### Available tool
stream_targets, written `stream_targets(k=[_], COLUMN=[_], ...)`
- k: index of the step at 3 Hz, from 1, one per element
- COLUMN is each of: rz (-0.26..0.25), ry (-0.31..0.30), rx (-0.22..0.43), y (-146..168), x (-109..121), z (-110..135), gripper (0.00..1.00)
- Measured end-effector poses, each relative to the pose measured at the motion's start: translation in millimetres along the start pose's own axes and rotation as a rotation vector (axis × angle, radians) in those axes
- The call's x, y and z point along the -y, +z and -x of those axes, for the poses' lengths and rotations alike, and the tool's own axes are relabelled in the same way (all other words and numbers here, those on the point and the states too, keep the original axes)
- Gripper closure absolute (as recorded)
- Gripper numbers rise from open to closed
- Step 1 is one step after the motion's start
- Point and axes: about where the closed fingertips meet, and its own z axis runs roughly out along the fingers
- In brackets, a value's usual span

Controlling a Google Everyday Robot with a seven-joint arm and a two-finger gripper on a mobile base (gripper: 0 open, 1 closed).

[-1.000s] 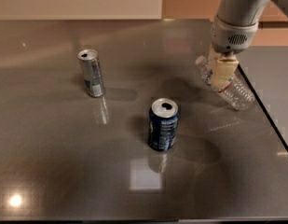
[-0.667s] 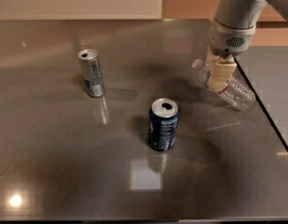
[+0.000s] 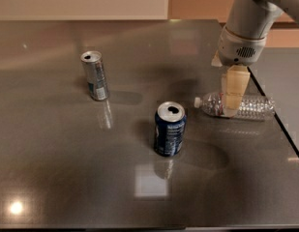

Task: Knock water bottle over

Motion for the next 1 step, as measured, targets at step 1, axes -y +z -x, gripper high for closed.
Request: stream_targets(k=[1], rz=[0.000], ry=[0.000], rx=[0.000], y=[0.0], x=[0.0], z=[0.0], gripper=[0.00])
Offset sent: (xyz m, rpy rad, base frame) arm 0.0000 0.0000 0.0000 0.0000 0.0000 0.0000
